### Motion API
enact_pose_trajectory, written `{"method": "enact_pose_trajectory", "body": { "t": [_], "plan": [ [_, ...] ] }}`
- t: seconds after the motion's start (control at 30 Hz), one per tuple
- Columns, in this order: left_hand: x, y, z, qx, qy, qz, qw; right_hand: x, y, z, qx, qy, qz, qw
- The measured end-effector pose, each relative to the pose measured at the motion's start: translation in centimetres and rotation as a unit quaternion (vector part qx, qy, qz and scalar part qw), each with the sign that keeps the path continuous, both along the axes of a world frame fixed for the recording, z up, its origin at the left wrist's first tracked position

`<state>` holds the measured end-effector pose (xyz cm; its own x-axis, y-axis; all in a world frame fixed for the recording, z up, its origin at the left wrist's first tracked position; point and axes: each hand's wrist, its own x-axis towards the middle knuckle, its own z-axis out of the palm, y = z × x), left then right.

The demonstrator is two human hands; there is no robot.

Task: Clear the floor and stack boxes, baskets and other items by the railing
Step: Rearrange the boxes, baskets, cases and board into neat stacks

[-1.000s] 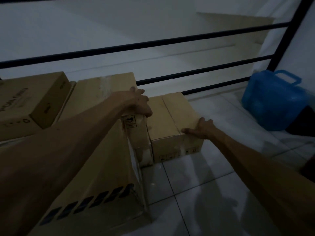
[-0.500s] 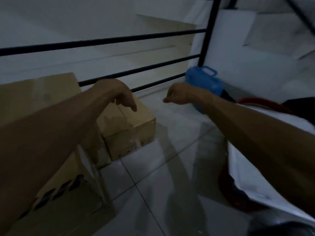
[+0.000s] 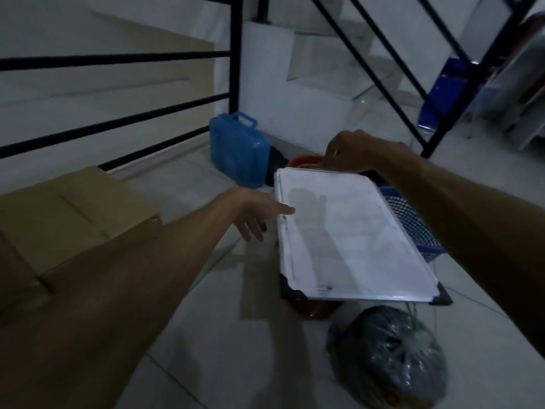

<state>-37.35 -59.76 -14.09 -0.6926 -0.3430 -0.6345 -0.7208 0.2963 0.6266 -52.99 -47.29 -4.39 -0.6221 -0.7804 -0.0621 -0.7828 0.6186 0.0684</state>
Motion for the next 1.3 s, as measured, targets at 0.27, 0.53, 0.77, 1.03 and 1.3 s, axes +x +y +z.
{"method": "enact_pose_trajectory", "body": {
  "t": [0.27, 0.53, 0.77, 1.03, 1.3],
  "plan": [
    [-4.4, 2.0, -3.5, 0.07, 0.089, 0.141, 0.984, -6.4, 9.6, -3.9, 0.132, -0.033, -0.143, 0.98],
    [-4.0, 1.0, -3.7, -0.014, 0.115, 0.166, 0.979, -6.1, 13.0, -9.4, 0.038, -0.217, -0.303, 0.927],
    [-3.7, -0.9, -2.4, 0.054, 0.214, 0.22, 0.95, -6.9, 11.6, -10.0, -0.104, -0.307, -0.374, 0.869],
    [-2.5, -3.5, -0.2, 0.071, 0.321, 0.288, 0.899, -6.1, 9.1, -8.9, -0.279, -0.383, -0.371, 0.799],
    [3.3, -6.6, 5.8, 0.175, 0.396, 0.309, 0.847, -4.1, 1.8, -6.2, -0.358, -0.427, -0.326, 0.763]
  ]
}}
